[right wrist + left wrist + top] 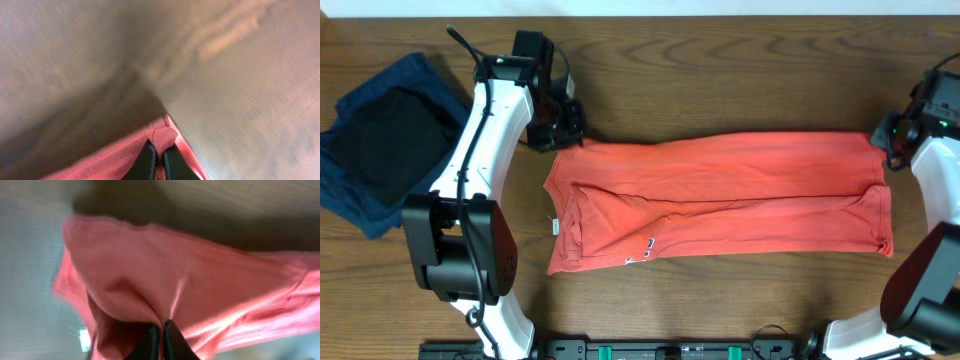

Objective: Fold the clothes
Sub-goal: 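Fold the top edge down toward the bottom edge with both grippers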

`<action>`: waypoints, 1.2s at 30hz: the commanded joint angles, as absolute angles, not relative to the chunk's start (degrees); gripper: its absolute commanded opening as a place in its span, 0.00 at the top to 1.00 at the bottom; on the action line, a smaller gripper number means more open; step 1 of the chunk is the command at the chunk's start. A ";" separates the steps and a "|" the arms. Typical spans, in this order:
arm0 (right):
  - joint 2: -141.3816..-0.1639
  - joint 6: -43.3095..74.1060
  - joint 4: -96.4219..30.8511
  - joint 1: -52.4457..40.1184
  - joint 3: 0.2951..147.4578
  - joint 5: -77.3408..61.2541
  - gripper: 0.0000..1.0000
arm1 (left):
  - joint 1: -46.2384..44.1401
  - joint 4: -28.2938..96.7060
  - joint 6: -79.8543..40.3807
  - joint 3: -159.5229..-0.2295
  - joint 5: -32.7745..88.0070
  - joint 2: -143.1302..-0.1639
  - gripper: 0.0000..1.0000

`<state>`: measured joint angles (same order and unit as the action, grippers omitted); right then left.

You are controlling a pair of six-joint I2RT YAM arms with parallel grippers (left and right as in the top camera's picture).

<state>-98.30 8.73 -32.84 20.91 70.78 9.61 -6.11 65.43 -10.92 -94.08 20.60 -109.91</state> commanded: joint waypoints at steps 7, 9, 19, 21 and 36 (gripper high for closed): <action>-97.12 9.19 -46.09 23.83 70.81 14.55 0.97 | -5.80 78.52 -9.85 -93.95 19.92 -109.43 0.94; -97.12 9.17 -48.03 24.27 70.81 14.90 0.96 | -5.80 80.53 -9.43 -93.95 19.90 -109.43 0.94; -97.14 9.37 -53.65 25.67 70.74 15.03 0.94 | -6.81 81.87 -8.75 -86.74 19.92 -109.43 0.94; -97.14 9.37 -54.08 25.67 70.74 15.03 0.94 | -7.33 81.49 -7.57 -83.77 19.90 -109.43 0.94; -97.17 9.39 -57.93 26.26 69.89 17.61 0.77 | -7.70 81.06 -7.51 -75.92 19.90 -109.43 0.70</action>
